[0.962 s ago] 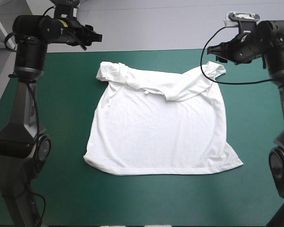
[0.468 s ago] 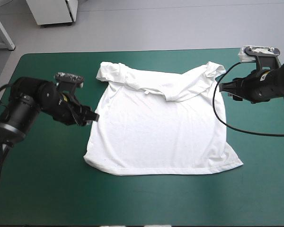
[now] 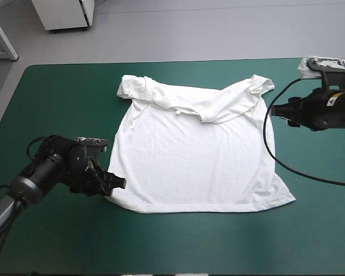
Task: Fold the cloth
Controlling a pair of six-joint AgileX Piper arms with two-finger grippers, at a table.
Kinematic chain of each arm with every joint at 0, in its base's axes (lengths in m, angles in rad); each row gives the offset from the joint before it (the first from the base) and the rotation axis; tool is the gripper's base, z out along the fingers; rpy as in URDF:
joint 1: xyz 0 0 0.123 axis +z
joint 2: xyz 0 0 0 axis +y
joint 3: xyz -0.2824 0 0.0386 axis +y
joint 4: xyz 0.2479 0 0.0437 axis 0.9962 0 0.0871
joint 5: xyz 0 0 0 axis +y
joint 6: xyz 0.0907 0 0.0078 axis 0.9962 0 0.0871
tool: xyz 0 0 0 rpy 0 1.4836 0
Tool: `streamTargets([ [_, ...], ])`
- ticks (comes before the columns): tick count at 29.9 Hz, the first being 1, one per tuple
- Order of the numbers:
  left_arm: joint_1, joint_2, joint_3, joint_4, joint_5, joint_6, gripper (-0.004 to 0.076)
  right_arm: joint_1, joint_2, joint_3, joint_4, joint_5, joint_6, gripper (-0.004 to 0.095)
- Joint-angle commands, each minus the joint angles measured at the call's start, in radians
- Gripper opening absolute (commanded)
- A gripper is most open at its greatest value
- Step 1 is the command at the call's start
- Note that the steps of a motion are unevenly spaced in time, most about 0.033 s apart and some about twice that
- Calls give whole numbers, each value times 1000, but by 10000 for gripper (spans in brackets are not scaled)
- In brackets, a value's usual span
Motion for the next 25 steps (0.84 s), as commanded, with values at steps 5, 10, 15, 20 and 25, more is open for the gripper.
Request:
streamTargets([
  [5,-4,19,29,-1,-114,-18,417,-8,-41,-20,7,1,-4,377],
  [10,-4,78,36,7,-143,-22,417,-8,-41,-20,-2,1,-4,372],
  [15,-4,140,63,27,-166,-39,417,-8,-41,-20,-6,1,-8,372],
  [20,-4,181,91,27,-235,-41,334,-8,-41,-20,-6,1,-13,370],
  [25,-4,203,136,18,-273,-35,68,-8,-41,-18,-20,1,-13,370],
])
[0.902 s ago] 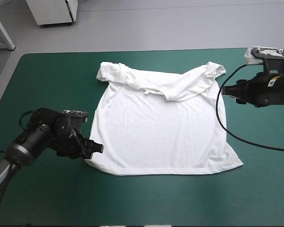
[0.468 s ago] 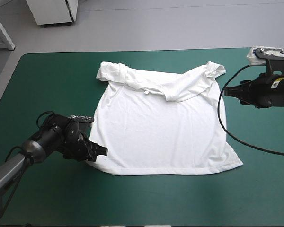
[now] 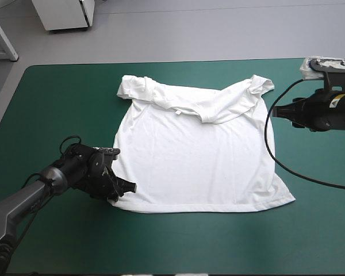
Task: Fold the cloth
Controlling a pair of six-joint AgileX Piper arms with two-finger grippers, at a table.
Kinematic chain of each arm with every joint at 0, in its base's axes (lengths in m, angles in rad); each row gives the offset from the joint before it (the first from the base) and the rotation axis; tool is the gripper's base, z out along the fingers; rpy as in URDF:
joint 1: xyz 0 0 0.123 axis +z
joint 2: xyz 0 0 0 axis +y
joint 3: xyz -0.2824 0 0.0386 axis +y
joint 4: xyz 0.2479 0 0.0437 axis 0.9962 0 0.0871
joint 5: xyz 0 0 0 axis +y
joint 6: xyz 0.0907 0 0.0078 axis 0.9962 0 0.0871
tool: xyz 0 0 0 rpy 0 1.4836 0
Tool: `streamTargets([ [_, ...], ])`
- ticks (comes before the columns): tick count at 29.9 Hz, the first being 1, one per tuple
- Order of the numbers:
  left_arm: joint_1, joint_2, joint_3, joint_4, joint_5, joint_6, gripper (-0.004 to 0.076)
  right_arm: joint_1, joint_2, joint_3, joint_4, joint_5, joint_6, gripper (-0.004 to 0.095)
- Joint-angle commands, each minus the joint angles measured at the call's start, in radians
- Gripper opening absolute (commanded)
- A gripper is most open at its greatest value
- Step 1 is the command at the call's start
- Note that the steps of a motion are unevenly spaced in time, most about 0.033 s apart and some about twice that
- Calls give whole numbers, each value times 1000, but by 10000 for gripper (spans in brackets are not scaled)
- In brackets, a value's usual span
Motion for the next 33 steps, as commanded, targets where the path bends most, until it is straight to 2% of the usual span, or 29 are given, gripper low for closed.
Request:
streamTargets([
  [1,-2,4,24,33,-37,-7,-5,-8,-25,-15,-18,1,-12,370],
  [6,-2,4,28,35,-46,-2,-22,-8,-42,100,-52,1,-12,370],
  [12,-2,4,28,31,-46,0,-22,-8,-60,345,-61,-11,-16,373],
  [14,-2,4,28,22,-46,2,-22,-8,-60,425,-81,-26,-16,405],
  [17,-2,4,26,-11,-46,34,-22,-10,-60,527,-77,-69,-7,435],
  [23,-2,4,26,-38,-50,51,-22,-10,-53,676,-84,-197,-3,434],
  [33,-2,4,26,-43,-49,62,-22,-10,80,743,-151,-301,28,434],
])
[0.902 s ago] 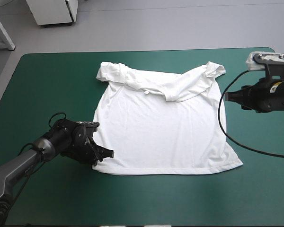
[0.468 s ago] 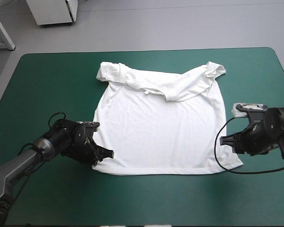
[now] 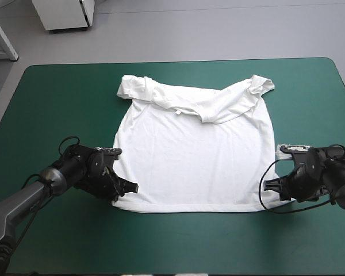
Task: Fold the cloth
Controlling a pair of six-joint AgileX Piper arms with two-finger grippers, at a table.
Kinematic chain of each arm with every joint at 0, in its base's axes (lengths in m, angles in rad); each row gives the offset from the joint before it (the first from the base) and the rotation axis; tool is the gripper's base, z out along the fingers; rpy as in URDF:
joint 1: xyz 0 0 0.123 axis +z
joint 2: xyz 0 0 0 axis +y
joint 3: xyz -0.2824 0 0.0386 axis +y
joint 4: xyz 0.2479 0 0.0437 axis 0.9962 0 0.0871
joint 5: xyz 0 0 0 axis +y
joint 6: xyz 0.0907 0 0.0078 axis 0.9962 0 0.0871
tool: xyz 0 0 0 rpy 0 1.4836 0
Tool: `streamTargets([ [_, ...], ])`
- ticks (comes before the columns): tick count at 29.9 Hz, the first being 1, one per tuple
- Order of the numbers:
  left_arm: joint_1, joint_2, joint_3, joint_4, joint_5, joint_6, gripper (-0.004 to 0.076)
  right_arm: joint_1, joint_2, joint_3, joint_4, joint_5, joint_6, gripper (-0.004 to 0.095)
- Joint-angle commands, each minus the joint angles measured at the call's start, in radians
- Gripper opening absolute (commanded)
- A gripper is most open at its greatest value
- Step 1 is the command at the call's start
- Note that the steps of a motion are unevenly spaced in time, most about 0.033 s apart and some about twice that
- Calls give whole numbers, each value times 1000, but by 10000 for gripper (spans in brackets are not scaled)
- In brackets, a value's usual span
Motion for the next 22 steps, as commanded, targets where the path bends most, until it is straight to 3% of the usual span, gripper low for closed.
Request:
streamTargets([
  [1,-1,5,12,12,-26,5,-22,-10,30,-18,-35,-39,3,434],
  [5,-1,5,12,12,-24,13,-22,-17,88,-16,-52,-48,3,434],
  [15,-1,5,12,-4,-33,17,-22,-63,164,18,55,-86,-34,414],
  [17,-1,5,12,-8,-33,17,-22,-60,164,60,110,-100,-49,322],
  [19,-1,5,10,-8,-33,17,-22,-57,164,98,156,-108,-75,163],
  [20,-1,5,8,-13,-33,17,-22,-57,164,117,172,-113,-86,36],
  [21,-1,4,8,-16,-33,17,-22,-57,162,126,183,-115,-88,-17],
  [22,-1,4,8,-16,-33,20,-22,-57,162,129,185,-115,-88,-6],
])
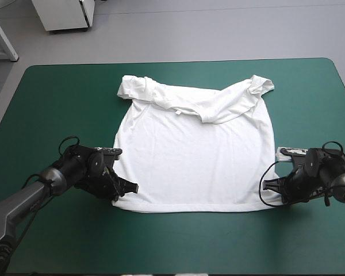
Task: Fold the cloth
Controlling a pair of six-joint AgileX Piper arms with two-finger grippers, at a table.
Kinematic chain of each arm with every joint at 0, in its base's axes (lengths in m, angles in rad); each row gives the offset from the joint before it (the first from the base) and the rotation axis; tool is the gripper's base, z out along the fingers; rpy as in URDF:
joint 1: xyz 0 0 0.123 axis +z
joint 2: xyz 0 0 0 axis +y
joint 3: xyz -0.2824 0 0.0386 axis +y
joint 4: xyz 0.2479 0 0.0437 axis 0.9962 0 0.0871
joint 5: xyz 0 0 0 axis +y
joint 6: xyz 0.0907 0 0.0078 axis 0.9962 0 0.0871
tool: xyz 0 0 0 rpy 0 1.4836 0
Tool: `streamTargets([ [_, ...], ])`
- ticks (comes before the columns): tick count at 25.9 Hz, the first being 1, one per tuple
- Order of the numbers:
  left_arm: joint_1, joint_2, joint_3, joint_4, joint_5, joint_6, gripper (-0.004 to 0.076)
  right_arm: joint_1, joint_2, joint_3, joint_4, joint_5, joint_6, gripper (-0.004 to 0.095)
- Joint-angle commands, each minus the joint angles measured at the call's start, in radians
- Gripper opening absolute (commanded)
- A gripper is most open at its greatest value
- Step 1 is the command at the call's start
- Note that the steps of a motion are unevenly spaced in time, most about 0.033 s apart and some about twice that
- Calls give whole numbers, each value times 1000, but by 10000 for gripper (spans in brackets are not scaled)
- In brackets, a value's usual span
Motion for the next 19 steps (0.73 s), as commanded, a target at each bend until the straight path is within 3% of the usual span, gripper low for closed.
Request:
streamTargets([
  [1,-1,4,5,-7,-24,6,-22,2,25,67,103,-11,-22,-13],
  [10,-1,-54,-183,50,123,33,-22,2,-152,-168,103,138,-67,-17],
  [14,-1,-115,-420,92,235,57,-22,2,-235,-408,110,217,-61,-17],
  [19,-1,-176,-760,168,272,111,-22,2,-276,-733,121,280,-60,-17],
])
